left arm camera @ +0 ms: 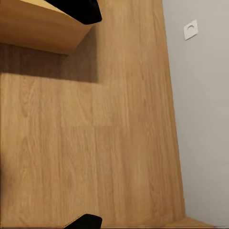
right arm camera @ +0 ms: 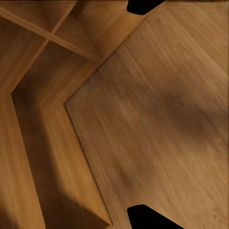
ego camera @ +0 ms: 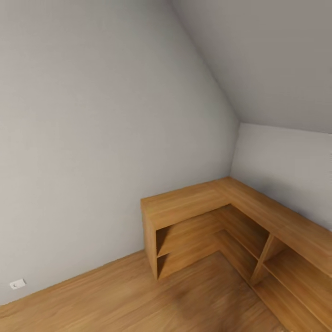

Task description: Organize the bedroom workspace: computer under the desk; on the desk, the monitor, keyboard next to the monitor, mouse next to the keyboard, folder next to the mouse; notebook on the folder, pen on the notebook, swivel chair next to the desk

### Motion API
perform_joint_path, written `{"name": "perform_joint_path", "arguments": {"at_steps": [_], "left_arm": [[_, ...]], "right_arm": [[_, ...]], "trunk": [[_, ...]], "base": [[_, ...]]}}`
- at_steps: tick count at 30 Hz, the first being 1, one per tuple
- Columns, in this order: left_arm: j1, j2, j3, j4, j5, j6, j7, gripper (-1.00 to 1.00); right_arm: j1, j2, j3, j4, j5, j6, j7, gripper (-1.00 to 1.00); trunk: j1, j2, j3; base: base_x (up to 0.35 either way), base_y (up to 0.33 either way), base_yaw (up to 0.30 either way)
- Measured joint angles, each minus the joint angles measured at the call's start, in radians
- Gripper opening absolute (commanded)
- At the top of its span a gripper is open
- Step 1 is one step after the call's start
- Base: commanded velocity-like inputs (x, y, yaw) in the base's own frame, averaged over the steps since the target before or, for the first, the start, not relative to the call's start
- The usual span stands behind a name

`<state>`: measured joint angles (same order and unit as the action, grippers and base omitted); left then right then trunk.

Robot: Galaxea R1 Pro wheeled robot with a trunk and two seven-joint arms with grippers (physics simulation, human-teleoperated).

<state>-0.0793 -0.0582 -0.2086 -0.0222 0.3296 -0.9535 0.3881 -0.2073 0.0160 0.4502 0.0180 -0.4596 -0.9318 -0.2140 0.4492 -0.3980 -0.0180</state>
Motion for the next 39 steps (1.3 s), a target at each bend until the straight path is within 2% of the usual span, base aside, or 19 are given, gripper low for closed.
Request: {"name": "perform_joint_path", "arguments": {"at_steps": [17, 23, 39], "left_arm": [[0.000, 0.000, 0.001, 0.000, 0.000, 0.000, 0.000, 1.00], [0.000, 0.000, 0.001, 0.000, 0.000, 0.000, 0.000, 1.00], [0.000, 0.000, -0.001, 0.000, 0.000, 0.000, 0.000, 1.00]], "right_arm": [[0.000, 0.000, 0.001, 0.000, 0.001, 0.000, 0.001, 1.00], [0.000, 0.000, 0.000, 0.000, 0.001, 0.000, 0.024, 1.00], [0.000, -0.001, 0.000, 0.000, 0.001, 0.000, 0.030, 1.00]], "trunk": [[0.000, 0.000, 0.000], [0.000, 0.000, 0.000], [0.000, 0.000, 0.000]], "base": [[0.015, 0.000, -0.280], [0.018, 0.015, -0.299], [0.218, 0.150, -0.299]]}}
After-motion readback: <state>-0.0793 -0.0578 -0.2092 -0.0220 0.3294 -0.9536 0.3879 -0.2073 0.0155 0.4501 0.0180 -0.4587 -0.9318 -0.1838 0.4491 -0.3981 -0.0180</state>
